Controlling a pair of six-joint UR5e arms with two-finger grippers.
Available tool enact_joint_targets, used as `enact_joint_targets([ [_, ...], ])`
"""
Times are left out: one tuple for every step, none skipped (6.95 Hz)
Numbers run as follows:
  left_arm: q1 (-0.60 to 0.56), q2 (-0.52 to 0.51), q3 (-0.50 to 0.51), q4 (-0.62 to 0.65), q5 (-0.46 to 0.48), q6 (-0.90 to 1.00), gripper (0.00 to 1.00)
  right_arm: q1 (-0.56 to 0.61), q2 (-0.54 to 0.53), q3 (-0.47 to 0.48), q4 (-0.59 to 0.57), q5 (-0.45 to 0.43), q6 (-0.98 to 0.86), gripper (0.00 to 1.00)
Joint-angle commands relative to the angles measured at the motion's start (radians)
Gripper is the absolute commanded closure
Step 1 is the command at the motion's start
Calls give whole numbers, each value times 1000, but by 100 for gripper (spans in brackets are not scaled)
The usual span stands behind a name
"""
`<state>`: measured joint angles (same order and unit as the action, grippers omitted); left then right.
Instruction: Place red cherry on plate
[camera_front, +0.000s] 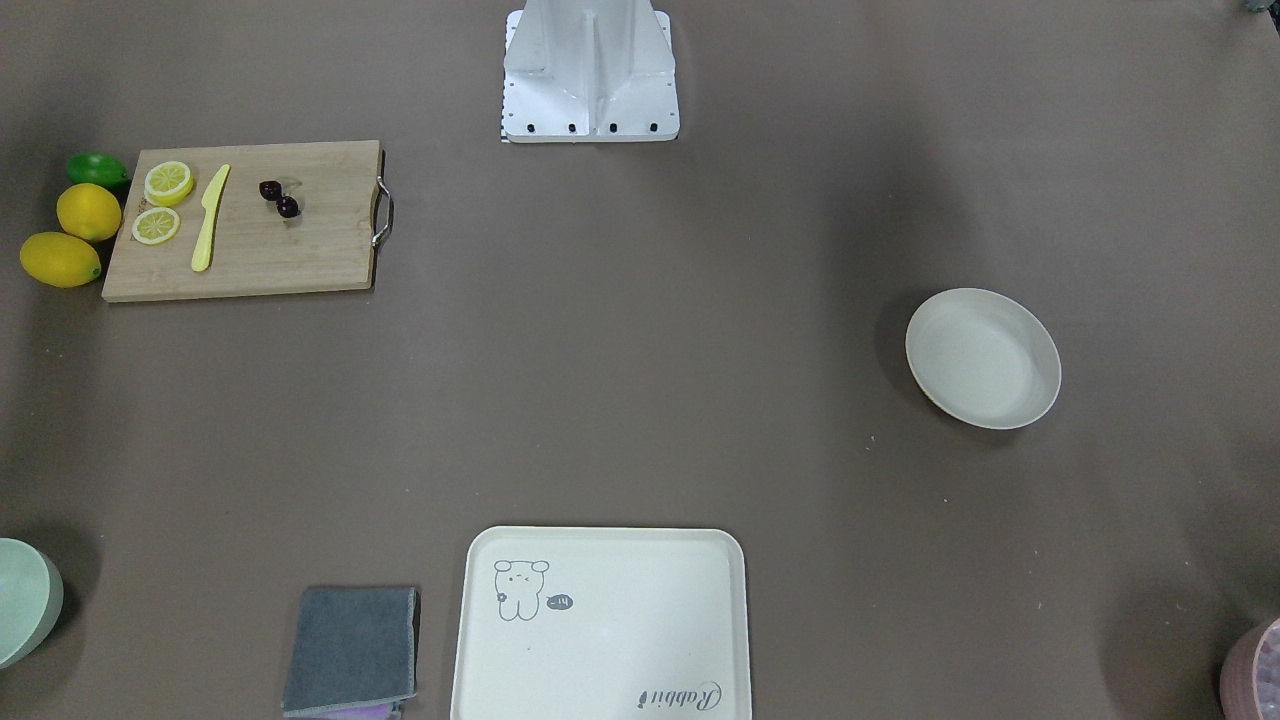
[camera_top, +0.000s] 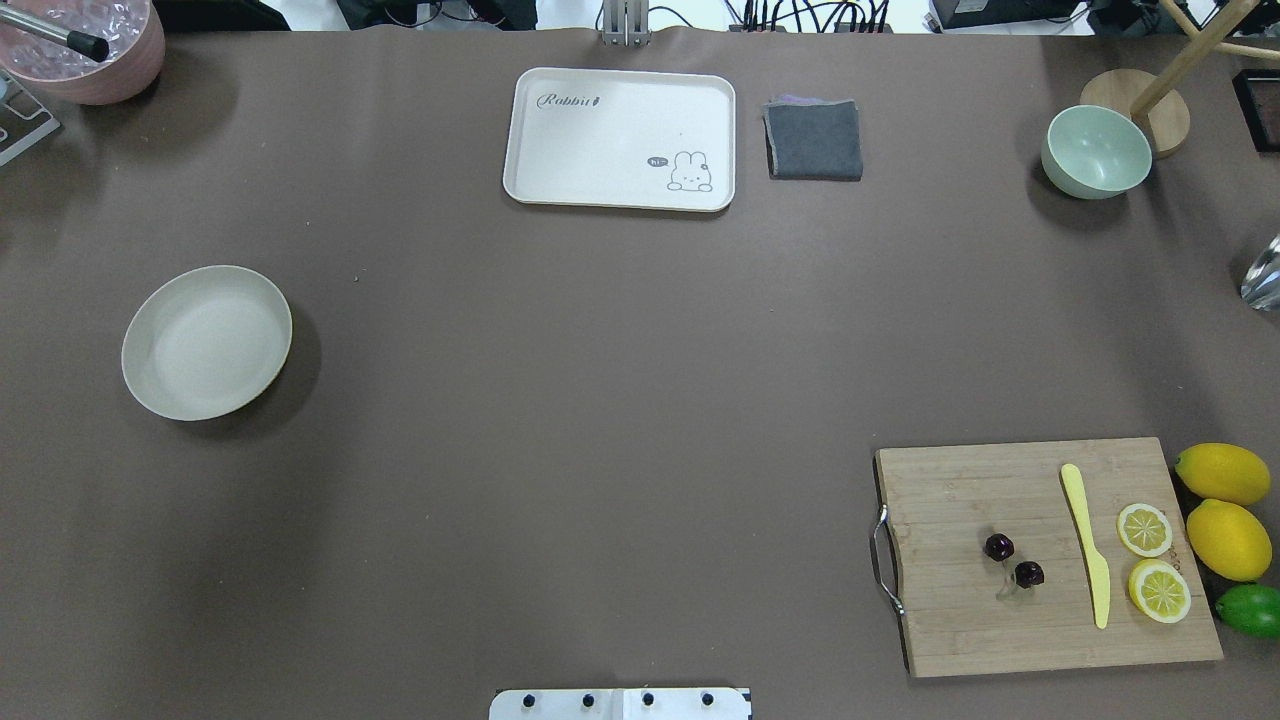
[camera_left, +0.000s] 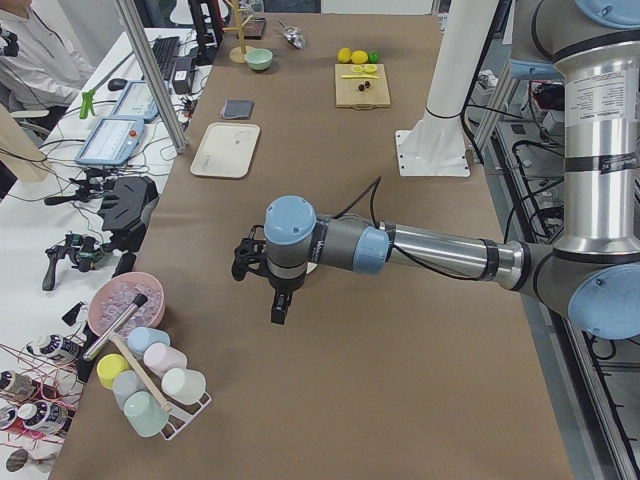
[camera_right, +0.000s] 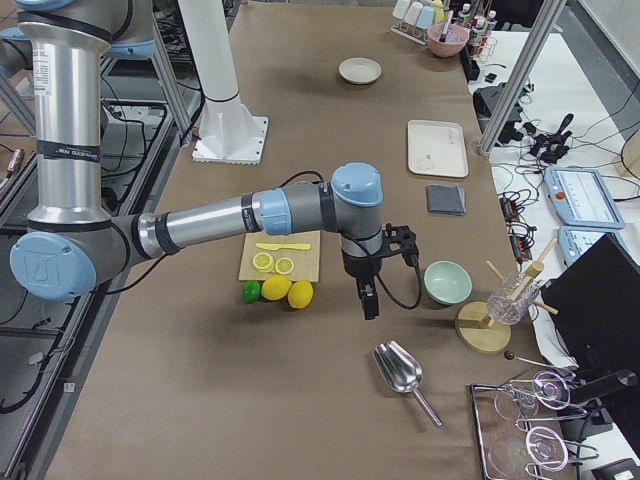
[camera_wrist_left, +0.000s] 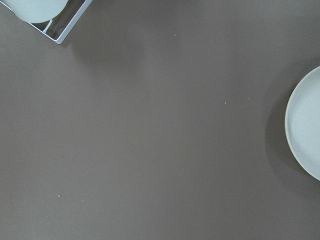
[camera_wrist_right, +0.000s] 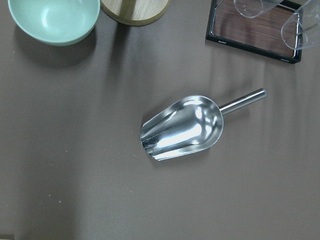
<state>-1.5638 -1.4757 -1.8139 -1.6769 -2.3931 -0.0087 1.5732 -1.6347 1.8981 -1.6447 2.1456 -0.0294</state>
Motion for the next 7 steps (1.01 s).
enact_joint_targets([
  [-1,-14,60,-103,-39,1,2,14,-14,15,8,13,43,0],
  [-2,-6,68,-118,-105,2,2,13,-8,27,9,13,33,0],
  [-4,11,83,-198,-130,-2,2,8,-2,35,9,25,32,0],
  [-2,8,108,-248,-129,-10,2,-40,1,39,16,69,37,0],
  [13,-3,143,-254,-130,-8,2,-105,0,32,82,79,83,0],
  [78,-8,163,-254,-129,-17,2,-199,-1,29,170,80,233,0],
  [137,-38,183,-257,-130,-98,3,-304,1,10,292,77,410,0],
])
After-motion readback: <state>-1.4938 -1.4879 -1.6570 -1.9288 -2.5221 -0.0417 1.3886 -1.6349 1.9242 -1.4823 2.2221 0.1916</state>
